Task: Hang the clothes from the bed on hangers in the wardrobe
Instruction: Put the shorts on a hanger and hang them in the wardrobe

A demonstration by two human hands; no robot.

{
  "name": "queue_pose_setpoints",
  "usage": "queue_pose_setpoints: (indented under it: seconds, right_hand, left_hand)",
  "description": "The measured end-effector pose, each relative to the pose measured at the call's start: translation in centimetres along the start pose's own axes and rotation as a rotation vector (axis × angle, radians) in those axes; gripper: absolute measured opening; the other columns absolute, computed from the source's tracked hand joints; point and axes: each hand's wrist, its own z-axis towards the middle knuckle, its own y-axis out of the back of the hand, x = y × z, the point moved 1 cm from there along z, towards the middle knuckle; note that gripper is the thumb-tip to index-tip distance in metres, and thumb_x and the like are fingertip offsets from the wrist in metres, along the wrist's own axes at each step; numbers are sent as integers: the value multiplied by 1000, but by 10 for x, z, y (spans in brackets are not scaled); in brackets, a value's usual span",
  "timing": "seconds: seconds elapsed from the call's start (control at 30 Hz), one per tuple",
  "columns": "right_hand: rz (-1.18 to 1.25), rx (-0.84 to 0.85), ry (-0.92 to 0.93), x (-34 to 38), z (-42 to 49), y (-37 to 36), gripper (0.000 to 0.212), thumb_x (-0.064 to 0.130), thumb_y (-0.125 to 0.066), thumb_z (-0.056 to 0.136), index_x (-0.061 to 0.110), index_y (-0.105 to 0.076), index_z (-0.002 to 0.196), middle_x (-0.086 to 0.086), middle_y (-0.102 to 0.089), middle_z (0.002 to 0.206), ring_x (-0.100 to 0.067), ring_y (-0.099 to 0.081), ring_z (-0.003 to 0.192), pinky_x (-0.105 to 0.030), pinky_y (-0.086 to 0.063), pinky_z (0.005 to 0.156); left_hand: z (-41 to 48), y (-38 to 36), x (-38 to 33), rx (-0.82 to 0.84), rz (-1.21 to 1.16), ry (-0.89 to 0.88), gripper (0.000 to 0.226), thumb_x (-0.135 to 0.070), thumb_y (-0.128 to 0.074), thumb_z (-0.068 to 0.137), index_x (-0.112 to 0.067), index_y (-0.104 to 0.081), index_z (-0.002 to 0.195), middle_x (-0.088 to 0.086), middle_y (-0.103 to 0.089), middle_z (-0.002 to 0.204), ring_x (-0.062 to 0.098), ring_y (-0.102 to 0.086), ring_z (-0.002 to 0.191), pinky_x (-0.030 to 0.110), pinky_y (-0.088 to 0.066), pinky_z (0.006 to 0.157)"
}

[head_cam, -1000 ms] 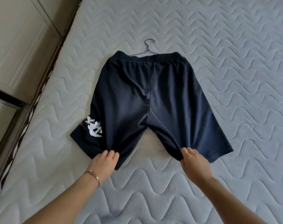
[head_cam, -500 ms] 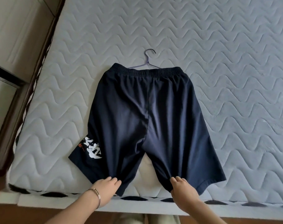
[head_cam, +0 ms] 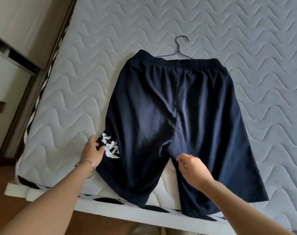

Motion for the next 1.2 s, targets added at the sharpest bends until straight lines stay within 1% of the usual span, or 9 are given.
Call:
queue_pose_setpoints:
  seconds: [0.13, 0.27, 0.4, 0.53, 0.63, 0.73, 0.83, 0.97, 1.2]
  right_hand:
    - [-79, -81, 258, 79, 33, -10, 35, 17, -39, 94, 18, -51, 126, 2, -54, 127, -21, -47, 118, -31, -40, 95]
    - [-214, -91, 385, 152, 76, -18, 52, 12, -39, 94, 20, -25, 143, -2, -23, 149, -27, -42, 118, -36, -41, 91]
    - [-468, 10, 444, 206, 119, -41, 87, -2, -44, 86, 38, 6, 146, -1, 14, 157, -27, -46, 108, -33, -41, 65]
    - [-675, 36, 511, 232, 145, -57, 66, 10, -46, 90, 30, -16, 145, -5, -10, 154, -29, -40, 122, -35, -40, 84]
    - [-515, 2, 505, 224, 145, -59, 52, 13, -41, 94, 22, -28, 143, -3, -20, 153, -27, -33, 132, -37, -34, 101]
    - [-438, 51, 554, 194, 132, -53, 48, 16, -39, 95, 21, -31, 142, 1, -18, 156, -24, -27, 139, -35, -25, 111]
    - [-434, 52, 585, 158, 119, -41, 47, 14, -41, 94, 20, -37, 141, 1, -24, 154, -19, -24, 142, -30, -18, 115]
    - [-311, -53, 436, 113, 101, -17, 43, 10, -49, 89, 15, -51, 132, -5, -44, 144, -24, -38, 136, -36, -29, 110]
    - [-275, -292, 162, 32, 132, 61, 38, 16, -53, 89, 14, -55, 127, -5, -52, 137, -25, -42, 132, -39, -32, 108]
  left_hand:
    - [12, 10, 14, 33, 310, 13, 30, -32, -56, 87, -18, -58, 114, 8, -46, 131, 34, -40, 122, 38, -37, 99]
    - [18, 19, 26, 33, 191, -21, 29, -23, -46, 93, -5, -51, 116, 18, -60, 119, 36, -53, 113, 37, -40, 89]
    - [12, 42, 61, 28, -19, 36, 21, -22, -44, 95, -3, -47, 105, 20, -61, 105, 36, -56, 102, 28, -32, 71]
    - [2, 58, 107, 119, -198, 90, 27, -30, -46, 94, -6, -49, 80, 2, -42, 62, 24, -44, 67, 25, -35, 51]
    - [-3, 54, 124, 217, -212, 158, 30, -32, -48, 93, -8, -47, 74, 1, -35, 59, 17, -38, 56, 18, -37, 42]
    - [-3, 54, 139, 154, 48, 170, 28, -28, -58, 87, -11, -48, 68, 3, -50, 61, 25, -52, 66, 28, -38, 58]
    - [0, 66, 129, 15, 79, 193, 14, -19, -59, 86, -6, -59, 90, 13, -64, 83, 33, -61, 86, 35, -48, 75]
    - [17, 65, 61, -160, 177, -30, 32, -9, -51, 87, -3, -52, 118, 17, -60, 109, 36, -55, 102, 43, -46, 86]
    - [56, -22, -138, -127, 403, -778, 44, -21, -56, 80, -1, -58, 119, 16, -62, 122, 38, -52, 123, 48, -46, 97]
